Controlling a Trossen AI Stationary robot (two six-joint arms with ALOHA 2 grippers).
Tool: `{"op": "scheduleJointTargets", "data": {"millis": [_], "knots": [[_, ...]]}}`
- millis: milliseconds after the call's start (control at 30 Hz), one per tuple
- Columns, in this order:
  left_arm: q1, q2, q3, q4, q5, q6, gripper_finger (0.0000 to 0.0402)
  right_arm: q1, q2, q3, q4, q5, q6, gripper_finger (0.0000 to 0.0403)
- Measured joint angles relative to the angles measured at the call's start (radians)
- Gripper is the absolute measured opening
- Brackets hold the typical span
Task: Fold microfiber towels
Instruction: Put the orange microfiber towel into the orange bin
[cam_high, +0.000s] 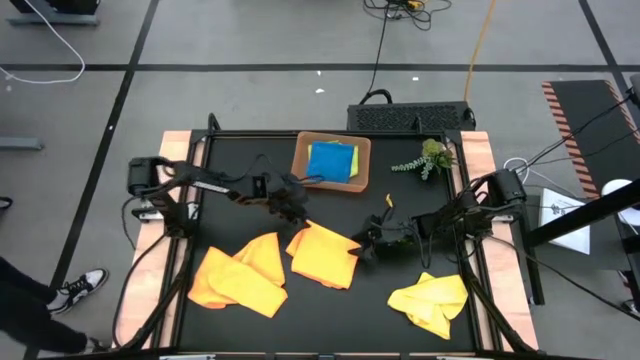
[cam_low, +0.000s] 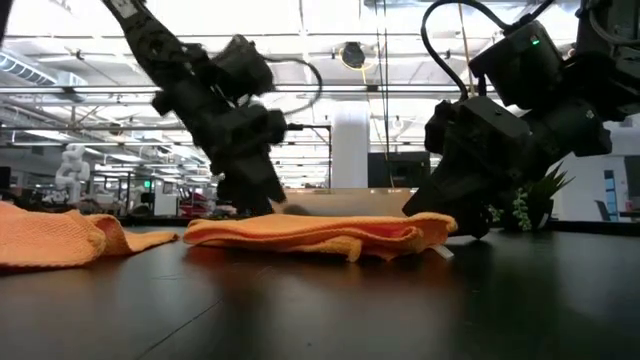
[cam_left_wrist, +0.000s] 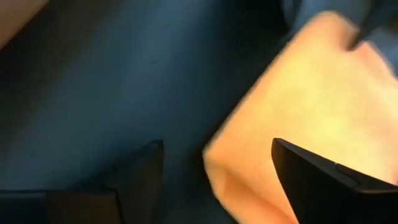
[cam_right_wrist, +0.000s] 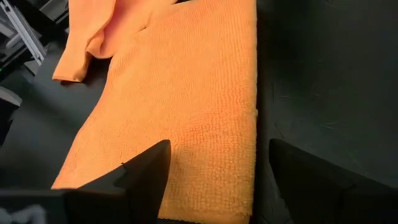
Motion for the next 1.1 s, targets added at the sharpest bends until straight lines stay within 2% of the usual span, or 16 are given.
{"op": "scheduleJointTargets", "data": {"millis": [200, 333, 467, 633, 700, 833, 933, 1100], "knots": [[0.000, 0.102, 0.003, 0.055, 0.034, -0.035, 0.0300, 0.008, 0.001, 0.000, -0.029, -0.010, -0.010, 0.0216], [-0.008, 0.121, 0.003, 0.073, 0.044, -0.023, 0.0270, 0.013, 0.001, 0.000, -0.062, -0.009, -0.011, 0.0175], [-0.018, 0.125, 0.002, 0.076, 0.031, 0.016, 0.0199, 0.014, 0.002, 0.000, -0.062, -0.017, -0.054, 0.0115], [-0.028, 0.127, 0.001, 0.087, 0.045, 0.045, 0.0058, 0.014, -0.003, -0.001, -0.044, -0.027, -0.111, 0.0023], [-0.029, 0.121, 0.000, 0.083, 0.094, 0.028, 0.0017, 0.014, -0.024, -0.002, -0.054, -0.041, -0.115, 0.0009], [-0.054, 0.064, -0.005, 0.066, 0.143, 0.019, 0.0006, 0.014, -0.113, -0.005, -0.101, -0.063, -0.126, 0.0011], [-0.082, -0.024, -0.004, 0.081, 0.065, 0.033, 0.0004, 0.014, -0.216, -0.005, -0.158, -0.063, -0.164, 0.0004], [-0.122, -0.193, -0.004, 0.061, -0.130, 0.073, 0.0003, -0.020, -0.416, -0.004, -0.263, 0.018, -0.260, 0.0003]]}}
